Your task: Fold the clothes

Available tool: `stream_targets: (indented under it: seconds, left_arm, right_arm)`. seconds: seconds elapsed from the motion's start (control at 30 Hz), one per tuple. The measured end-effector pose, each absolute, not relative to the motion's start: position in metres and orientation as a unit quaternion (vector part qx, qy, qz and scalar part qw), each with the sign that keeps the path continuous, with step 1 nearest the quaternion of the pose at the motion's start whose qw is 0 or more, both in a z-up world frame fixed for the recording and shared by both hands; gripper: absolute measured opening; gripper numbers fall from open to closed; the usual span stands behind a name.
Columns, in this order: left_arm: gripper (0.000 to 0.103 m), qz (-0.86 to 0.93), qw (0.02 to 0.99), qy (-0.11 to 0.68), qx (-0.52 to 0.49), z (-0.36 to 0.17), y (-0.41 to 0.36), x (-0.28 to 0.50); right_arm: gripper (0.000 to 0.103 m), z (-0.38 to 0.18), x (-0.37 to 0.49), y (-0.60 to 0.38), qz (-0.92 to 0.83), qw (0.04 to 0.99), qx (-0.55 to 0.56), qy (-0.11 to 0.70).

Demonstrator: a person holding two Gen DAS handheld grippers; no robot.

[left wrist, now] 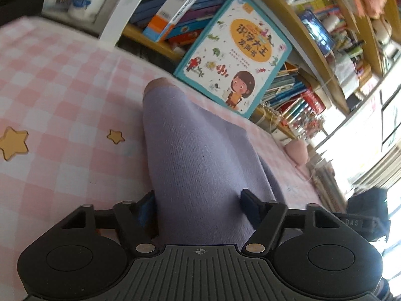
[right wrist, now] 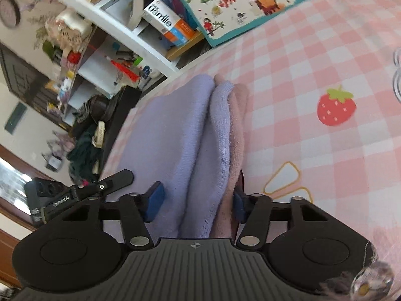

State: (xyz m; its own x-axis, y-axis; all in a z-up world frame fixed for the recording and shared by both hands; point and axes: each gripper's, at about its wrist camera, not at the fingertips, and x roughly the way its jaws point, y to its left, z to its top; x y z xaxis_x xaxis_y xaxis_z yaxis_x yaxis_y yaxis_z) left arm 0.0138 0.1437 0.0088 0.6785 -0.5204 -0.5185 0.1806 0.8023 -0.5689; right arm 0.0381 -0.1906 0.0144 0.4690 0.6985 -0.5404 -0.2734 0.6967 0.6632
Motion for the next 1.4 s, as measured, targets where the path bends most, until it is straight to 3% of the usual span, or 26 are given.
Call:
stream_targets:
  seconds: [0.07,0.27,0.6,0.87,1.0,1.13,1.4]
  left_arm:
    - [0.059,-0.197,0.894,0.338,-0.22,0.014,0.138,0.006]
    - [0.058,-0.217,0.895,0.341,-0.19,0.026,0.129,-0.01]
    - [0.059,-0.263,0.862,0.377,-0.215,0.019,0.114,-0.02]
    - [0.064,-0.273,0.825,0.397,-0.295,0.008,0.141,-0.016]
    - [0.066,-0.277,0.817,0.409,-0.298,0.0,0.135,-0.013]
    - [0.065,-0.28,0.821,0.406,-0.286,0.001,0.126,-0.009]
    - [0.058,-0.277,0.854,0.38,-0.223,0.013,0.115,-0.019]
  right_arm:
    - [0.031,0.024,0.028,-0.182,0.297,0.845,0.198,0.397]
    - [0.029,0.04,-0.001,-0.174,0.297,0.873,0.112,0.369]
    - [0.029,0.042,-0.026,-0.209,0.269,0.867,0.158,0.388]
    - [0.054,0.028,-0.019,-0.23,0.251,0.835,0.246,0.424]
    - [0.054,0.018,-0.015,-0.235,0.252,0.817,0.283,0.435]
    - [0.043,0.016,-0.013,-0.232,0.258,0.816,0.283,0.434]
    - [0.032,0.022,-0.026,-0.218,0.264,0.853,0.218,0.393]
